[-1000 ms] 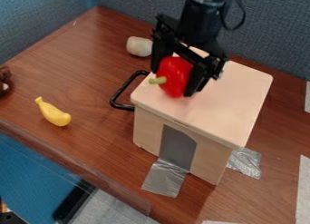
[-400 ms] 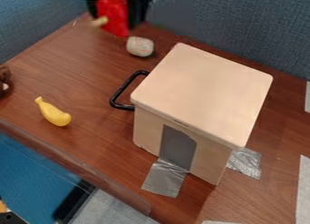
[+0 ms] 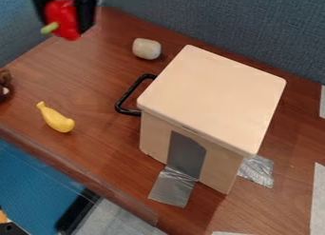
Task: Take the red bell pepper and place it in the lower left part of the table
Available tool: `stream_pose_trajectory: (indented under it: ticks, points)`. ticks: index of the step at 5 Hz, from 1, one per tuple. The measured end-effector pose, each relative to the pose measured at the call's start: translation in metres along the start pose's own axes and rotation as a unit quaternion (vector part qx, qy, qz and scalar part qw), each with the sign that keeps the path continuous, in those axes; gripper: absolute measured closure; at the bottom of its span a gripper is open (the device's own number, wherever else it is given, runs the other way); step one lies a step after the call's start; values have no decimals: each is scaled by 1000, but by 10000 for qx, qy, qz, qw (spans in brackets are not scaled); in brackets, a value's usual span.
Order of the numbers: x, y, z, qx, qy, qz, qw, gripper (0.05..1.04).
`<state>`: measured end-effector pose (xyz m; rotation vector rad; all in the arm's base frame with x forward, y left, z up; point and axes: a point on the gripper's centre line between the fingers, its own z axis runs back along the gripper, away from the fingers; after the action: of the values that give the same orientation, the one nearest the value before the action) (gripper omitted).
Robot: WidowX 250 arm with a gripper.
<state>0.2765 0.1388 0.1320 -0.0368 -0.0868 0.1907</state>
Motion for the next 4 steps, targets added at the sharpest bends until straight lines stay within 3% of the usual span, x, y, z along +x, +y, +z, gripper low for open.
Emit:
stream_pose_trajectory:
  ticks: [2, 4]
  points:
    - [-17, 34, -66, -113, -10, 77, 9999, 195]
    - [-16, 53, -122, -173, 248, 504, 9983, 195]
